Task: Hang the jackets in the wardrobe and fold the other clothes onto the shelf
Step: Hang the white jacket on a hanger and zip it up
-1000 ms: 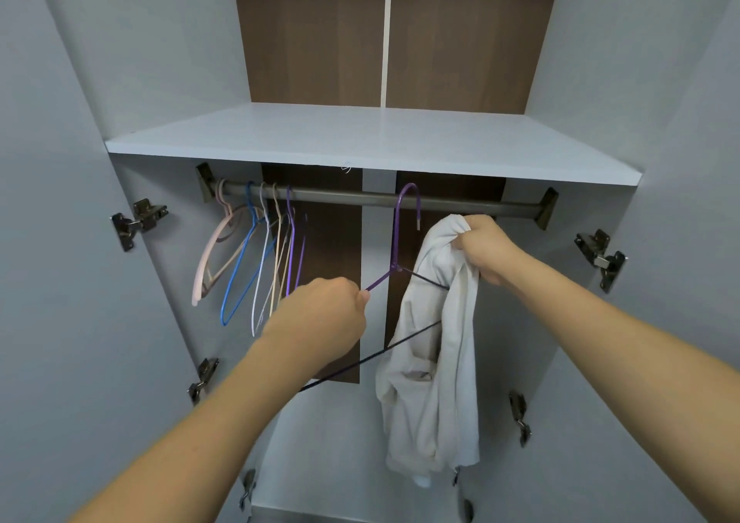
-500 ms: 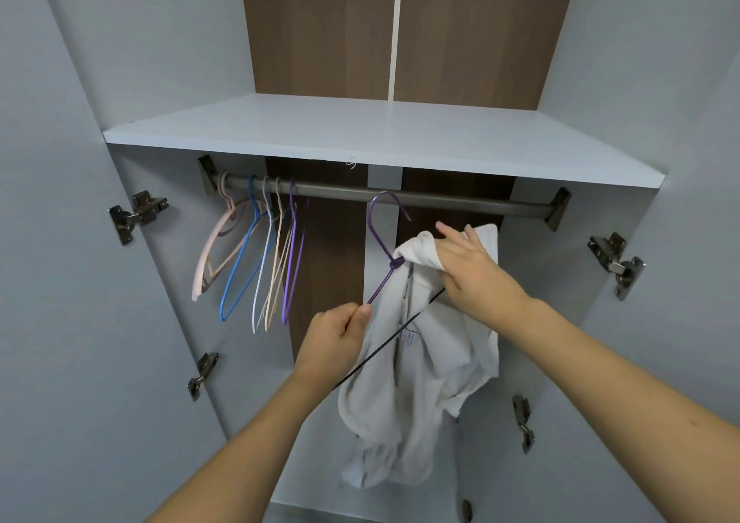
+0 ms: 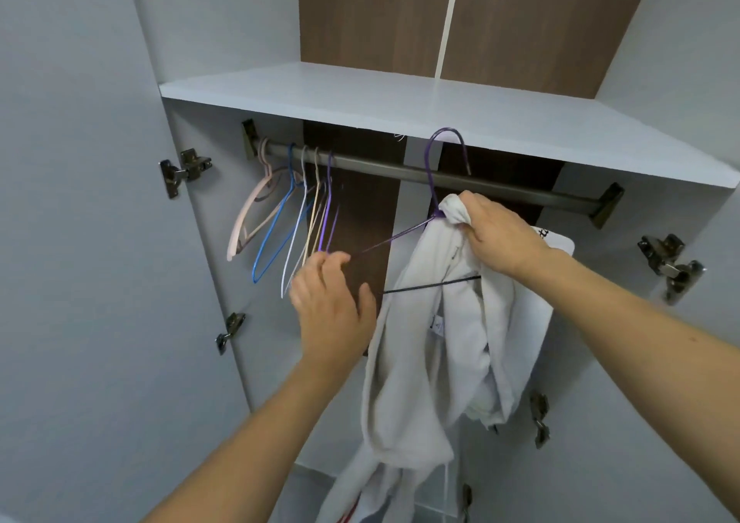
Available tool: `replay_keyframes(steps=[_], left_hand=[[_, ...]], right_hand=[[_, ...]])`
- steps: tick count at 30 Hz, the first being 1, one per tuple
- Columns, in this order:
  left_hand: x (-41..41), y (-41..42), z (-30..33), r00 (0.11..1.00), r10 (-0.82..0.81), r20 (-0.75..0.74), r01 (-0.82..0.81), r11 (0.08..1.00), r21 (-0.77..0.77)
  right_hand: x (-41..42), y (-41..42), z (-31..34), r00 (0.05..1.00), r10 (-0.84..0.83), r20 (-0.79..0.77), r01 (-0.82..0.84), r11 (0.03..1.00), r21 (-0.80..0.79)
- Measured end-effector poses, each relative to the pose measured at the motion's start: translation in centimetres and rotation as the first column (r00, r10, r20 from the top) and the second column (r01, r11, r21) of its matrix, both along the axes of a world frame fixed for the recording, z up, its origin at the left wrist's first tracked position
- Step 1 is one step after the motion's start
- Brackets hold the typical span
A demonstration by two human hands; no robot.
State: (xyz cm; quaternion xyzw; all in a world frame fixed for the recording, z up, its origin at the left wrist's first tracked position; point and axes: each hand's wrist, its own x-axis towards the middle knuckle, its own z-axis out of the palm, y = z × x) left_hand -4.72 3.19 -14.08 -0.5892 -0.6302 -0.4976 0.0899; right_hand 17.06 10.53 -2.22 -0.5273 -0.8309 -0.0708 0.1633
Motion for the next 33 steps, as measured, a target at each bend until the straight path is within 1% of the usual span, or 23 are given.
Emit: replay_keyframes(steps=[1, 2, 3, 4, 5, 6, 7, 8, 9, 11, 14, 16, 18, 19, 20, 21, 22, 24, 25, 26, 28, 31, 33], left_hand=[[0.2, -1.1, -2.0, 0.991, 0.029, 0.13, -0.026, 0.999, -0.026], [0.5, -2.0, -3.7, 0.952, 0.062, 0.299, -0.019, 0.989, -0.144], [0.8, -2.5, -5.2, 0.865, 0.124, 0.486, 0.064, 0.934, -0.352], [1.0, -2.7, -6.4, 0.742, 0.207, 0.637, 0.248, 0.799, -0.548], [1.2, -2.7, -7.5, 0.627, 0.283, 0.726, 0.475, 0.6, -0.644], [1.3, -2.5, -8.3, 0.544, 0.328, 0.772, 0.663, 0.397, -0.635], [1.5, -2.1, -9.0, 0.511, 0.324, 0.796, 0.768, 0.243, -0.592], [1.8, -1.6, -9.8, 0.51, 0.289, 0.81, 0.81, 0.155, -0.565], [2.3, -1.1, -10.4, 0.521, 0.248, 0.817, 0.82, 0.12, -0.56], [3.0, -0.2, -10.8, 0.528, 0.207, 0.824, 0.823, 0.117, -0.556], [3.4, 1.5, -10.7, 0.482, 0.219, 0.848, 0.838, 0.168, -0.52], [4.0, 2.4, -11.2, 0.504, 0.236, 0.831, 0.805, 0.221, -0.551], [5.1, 2.5, -11.7, 0.562, 0.31, 0.767, 0.718, 0.278, -0.638], [5.7, 2.2, -12.0, 0.575, 0.363, 0.733, 0.675, 0.296, -0.676], [6.2, 1.9, -12.4, 0.567, 0.422, 0.707, 0.647, 0.302, -0.7], [6.6, 1.8, -12.8, 0.528, 0.479, 0.701, 0.648, 0.306, -0.698], [6.8, 1.7, -12.9, 0.467, 0.528, 0.709, 0.674, 0.307, -0.672], [7.2, 2.0, -13.2, 0.317, 0.574, 0.755, 0.774, 0.303, -0.556], [7.3, 2.2, -13.2, 0.262, 0.572, 0.777, 0.817, 0.297, -0.494], [7.5, 2.3, -13.2, 0.235, 0.562, 0.793, 0.842, 0.29, -0.454], [7.9, 2.4, -14.1, 0.208, 0.539, 0.816, 0.864, 0.289, -0.411], [8.5, 1.9, -15.1, 0.188, 0.522, 0.832, 0.882, 0.282, -0.376], [8.6, 1.7, -15.1, 0.148, 0.509, 0.848, 0.887, 0.31, -0.341]], right_hand=[[-0.2, 0.0, -0.1, 1.0, -0.005, -0.019, 0.005, 1.0, -0.003], [-0.5, -0.1, -0.1, 0.999, -0.008, -0.037, 0.008, 1.0, -0.003], [-0.8, -0.1, 0.0, 0.999, -0.009, -0.052, 0.009, 1.0, -0.002], [-1.1, -0.2, 0.0, 0.998, -0.007, -0.066, 0.007, 1.0, -0.002], [-1.4, -0.4, 0.1, 0.997, -0.006, -0.077, 0.006, 1.0, -0.005], [-1.7, -0.5, 0.2, 0.996, -0.005, -0.086, 0.004, 1.0, -0.006], [-1.9, -0.7, 0.4, 0.996, -0.006, -0.095, 0.005, 1.0, -0.002], [-2.1, -0.9, 0.5, 0.994, -0.007, -0.104, 0.008, 1.0, 0.003], [-2.2, -1.1, 0.7, 0.993, -0.008, -0.116, 0.009, 1.0, 0.008], [-2.4, -1.6, 1.0, 0.99, 0.005, -0.141, -0.003, 1.0, 0.015], [-2.4, -2.4, 1.7, 0.99, 0.006, -0.141, -0.001, 0.999, 0.034], [-2.3, -2.9, 1.8, 0.99, -0.011, -0.138, 0.02, 0.998, 0.06], [-2.4, -3.4, 1.8, 0.987, -0.031, -0.155, 0.043, 0.996, 0.079], [-2.4, -3.5, 1.8, 0.985, -0.037, -0.167, 0.052, 0.995, 0.084], [-2.3, -3.7, 1.9, 0.983, -0.038, -0.179, 0.054, 0.995, 0.086], [-2.2, -3.8, 1.9, 0.981, -0.033, -0.19, 0.051, 0.995, 0.086], [-2.1, -3.9, 2.1, 0.979, -0.028, -0.202, 0.046, 0.995, 0.085], [-2.0, -4.1, 2.6, 0.976, -0.026, -0.217, 0.046, 0.995, 0.09], [-1.9, -4.2, 2.8, 0.975, -0.026, -0.219, 0.048, 0.994, 0.095], [-1.9, -4.2, 3.0, 0.975, -0.028, -0.22, 0.052, 0.993, 0.102], [-2.0, -4.3, 3.5, 0.975, -0.035, -0.22, 0.062, 0.991, 0.117], [-2.0, -4.1, 3.9, 0.973, -0.042, -0.225, 0.073, 0.989, 0.13], [-1.9, -3.8, 3.7, 0.971, -0.06, -0.231, 0.093, 0.987, 0.133]])
